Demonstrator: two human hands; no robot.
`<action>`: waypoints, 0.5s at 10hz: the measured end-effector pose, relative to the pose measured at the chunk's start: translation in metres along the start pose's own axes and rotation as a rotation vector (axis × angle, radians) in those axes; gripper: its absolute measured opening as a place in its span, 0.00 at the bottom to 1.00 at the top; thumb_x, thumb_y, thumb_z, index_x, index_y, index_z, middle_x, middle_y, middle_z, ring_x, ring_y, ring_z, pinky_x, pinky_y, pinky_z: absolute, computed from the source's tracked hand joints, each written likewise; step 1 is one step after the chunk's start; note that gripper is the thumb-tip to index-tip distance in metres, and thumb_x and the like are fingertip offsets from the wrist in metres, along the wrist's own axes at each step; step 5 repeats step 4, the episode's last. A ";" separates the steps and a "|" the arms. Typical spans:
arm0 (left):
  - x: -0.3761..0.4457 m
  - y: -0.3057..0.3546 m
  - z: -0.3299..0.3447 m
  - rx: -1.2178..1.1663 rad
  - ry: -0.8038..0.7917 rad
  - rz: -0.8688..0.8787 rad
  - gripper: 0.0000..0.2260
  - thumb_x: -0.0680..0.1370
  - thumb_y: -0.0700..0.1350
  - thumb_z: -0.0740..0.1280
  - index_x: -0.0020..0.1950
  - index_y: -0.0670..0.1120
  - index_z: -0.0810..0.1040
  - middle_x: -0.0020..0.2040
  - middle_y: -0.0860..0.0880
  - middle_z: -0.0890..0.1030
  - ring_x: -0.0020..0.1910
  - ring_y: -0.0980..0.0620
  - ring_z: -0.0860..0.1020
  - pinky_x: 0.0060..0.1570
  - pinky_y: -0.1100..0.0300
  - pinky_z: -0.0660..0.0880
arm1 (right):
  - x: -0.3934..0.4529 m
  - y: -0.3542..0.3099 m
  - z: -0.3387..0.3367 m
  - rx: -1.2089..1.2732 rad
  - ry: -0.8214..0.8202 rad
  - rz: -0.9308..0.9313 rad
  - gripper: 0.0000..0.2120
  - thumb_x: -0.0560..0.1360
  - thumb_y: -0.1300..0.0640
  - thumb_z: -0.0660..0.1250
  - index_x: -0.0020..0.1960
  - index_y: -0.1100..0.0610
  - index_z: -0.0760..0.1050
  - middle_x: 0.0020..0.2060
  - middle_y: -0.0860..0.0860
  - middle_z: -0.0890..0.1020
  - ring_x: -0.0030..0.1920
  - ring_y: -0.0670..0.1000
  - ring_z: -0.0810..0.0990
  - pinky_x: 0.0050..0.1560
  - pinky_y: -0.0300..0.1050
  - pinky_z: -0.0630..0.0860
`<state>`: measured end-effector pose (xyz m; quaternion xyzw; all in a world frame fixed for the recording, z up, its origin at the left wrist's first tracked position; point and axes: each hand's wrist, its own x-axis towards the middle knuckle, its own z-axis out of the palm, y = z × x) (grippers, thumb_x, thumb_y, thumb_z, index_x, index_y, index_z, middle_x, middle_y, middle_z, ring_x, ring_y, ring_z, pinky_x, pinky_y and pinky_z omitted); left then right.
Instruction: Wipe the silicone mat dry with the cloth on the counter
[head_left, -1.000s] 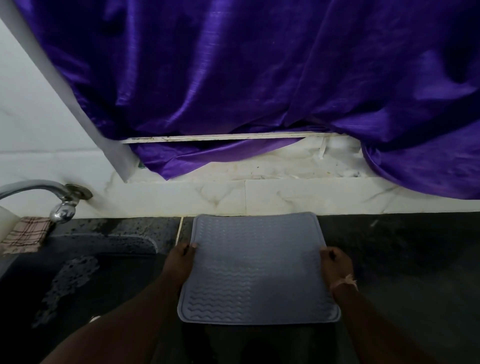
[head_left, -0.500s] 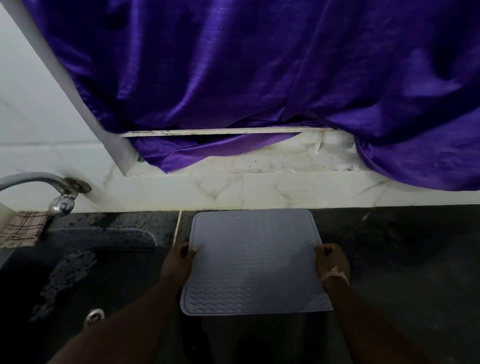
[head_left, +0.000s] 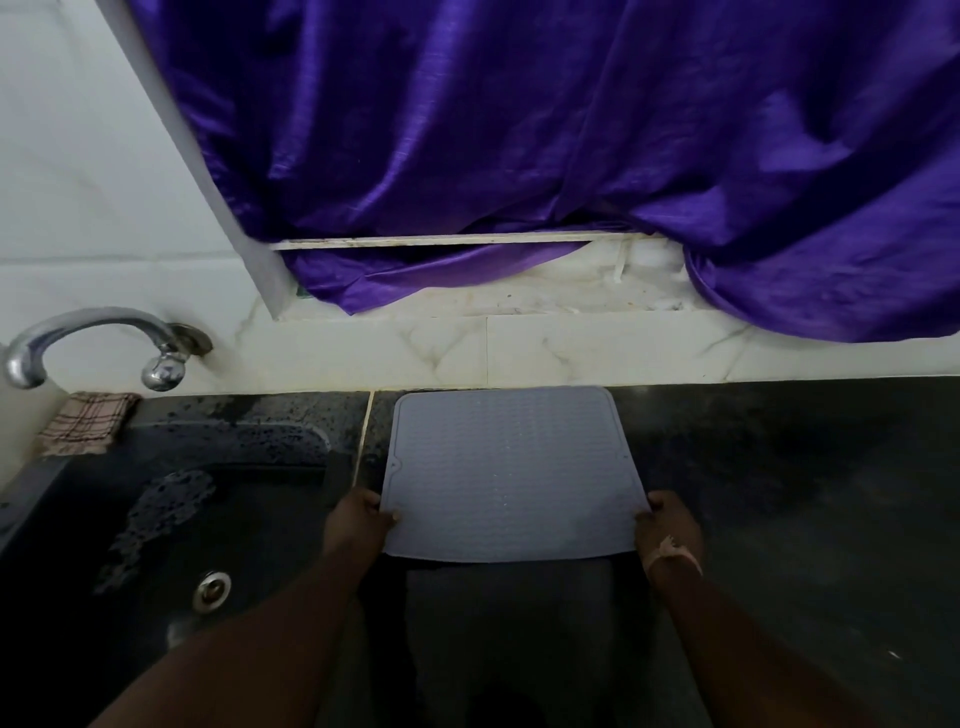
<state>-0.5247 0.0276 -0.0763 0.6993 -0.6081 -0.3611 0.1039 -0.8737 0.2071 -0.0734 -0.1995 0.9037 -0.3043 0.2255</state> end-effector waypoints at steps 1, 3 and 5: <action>-0.015 0.005 0.000 0.092 0.003 -0.009 0.11 0.75 0.39 0.70 0.57 0.43 0.79 0.54 0.41 0.82 0.55 0.41 0.80 0.51 0.55 0.75 | -0.008 -0.001 -0.005 -0.064 0.016 0.008 0.14 0.78 0.63 0.64 0.63 0.62 0.75 0.60 0.63 0.79 0.58 0.63 0.78 0.59 0.53 0.76; -0.047 0.014 -0.004 0.274 0.025 0.066 0.14 0.77 0.38 0.63 0.61 0.44 0.78 0.60 0.41 0.80 0.60 0.41 0.79 0.57 0.51 0.77 | -0.041 -0.019 -0.001 -0.459 0.005 -0.098 0.15 0.76 0.56 0.66 0.62 0.58 0.74 0.61 0.60 0.73 0.62 0.63 0.72 0.61 0.56 0.73; -0.055 0.026 -0.005 0.295 0.051 0.113 0.18 0.76 0.40 0.64 0.66 0.46 0.75 0.63 0.41 0.77 0.62 0.41 0.78 0.59 0.51 0.77 | -0.051 -0.034 0.008 -0.555 0.012 -0.238 0.16 0.76 0.53 0.66 0.61 0.57 0.74 0.64 0.60 0.71 0.65 0.63 0.69 0.67 0.56 0.68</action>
